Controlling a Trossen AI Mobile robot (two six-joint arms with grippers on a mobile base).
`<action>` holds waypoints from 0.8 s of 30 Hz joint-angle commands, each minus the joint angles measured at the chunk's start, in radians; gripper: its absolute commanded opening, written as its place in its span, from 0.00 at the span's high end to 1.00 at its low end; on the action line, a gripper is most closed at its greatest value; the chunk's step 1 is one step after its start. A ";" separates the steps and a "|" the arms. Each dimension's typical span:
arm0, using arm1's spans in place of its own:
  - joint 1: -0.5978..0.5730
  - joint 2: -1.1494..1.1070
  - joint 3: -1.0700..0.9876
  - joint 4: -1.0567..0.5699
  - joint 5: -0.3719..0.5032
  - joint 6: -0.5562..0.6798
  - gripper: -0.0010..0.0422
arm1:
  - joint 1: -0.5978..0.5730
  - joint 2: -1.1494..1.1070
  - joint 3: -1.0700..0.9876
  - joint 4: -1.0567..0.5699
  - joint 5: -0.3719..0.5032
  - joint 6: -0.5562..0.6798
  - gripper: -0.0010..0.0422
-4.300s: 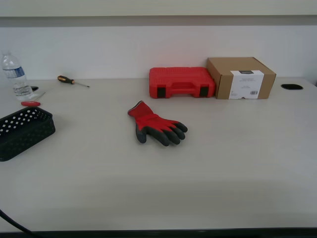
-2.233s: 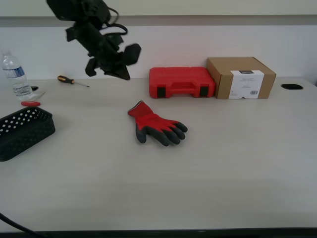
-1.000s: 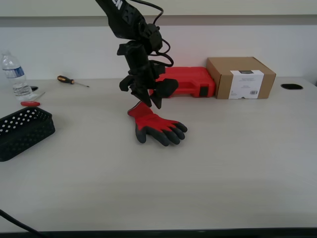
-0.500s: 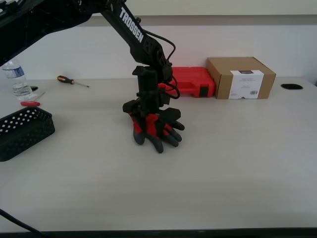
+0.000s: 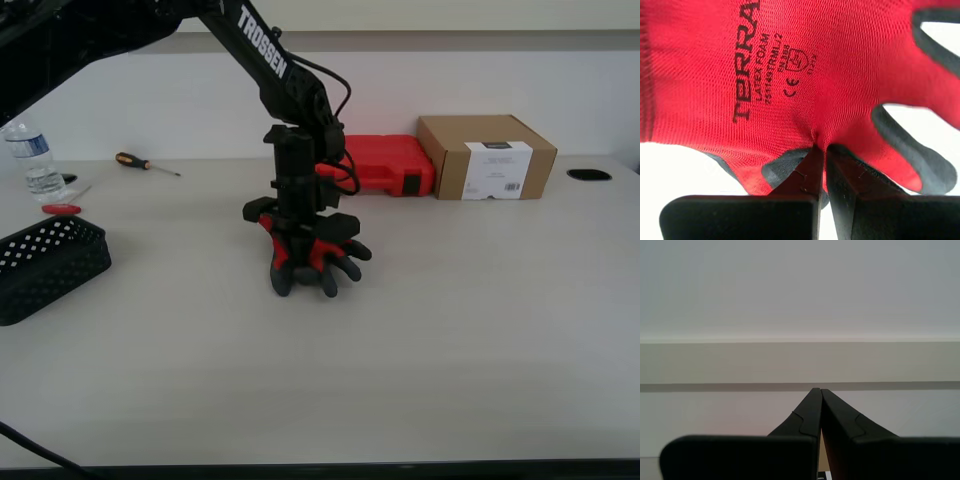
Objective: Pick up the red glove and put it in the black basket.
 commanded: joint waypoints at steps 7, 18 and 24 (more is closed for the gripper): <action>0.001 0.000 0.001 0.003 0.000 0.003 0.98 | 0.000 -0.148 -0.002 -0.025 -0.094 0.024 0.98; 0.001 0.000 0.001 0.001 0.000 0.003 0.98 | 0.063 -0.425 -0.195 -0.011 -0.199 0.041 0.98; 0.001 0.000 0.001 0.000 0.000 0.003 0.98 | 0.170 -0.665 -0.484 0.082 -0.245 0.015 0.98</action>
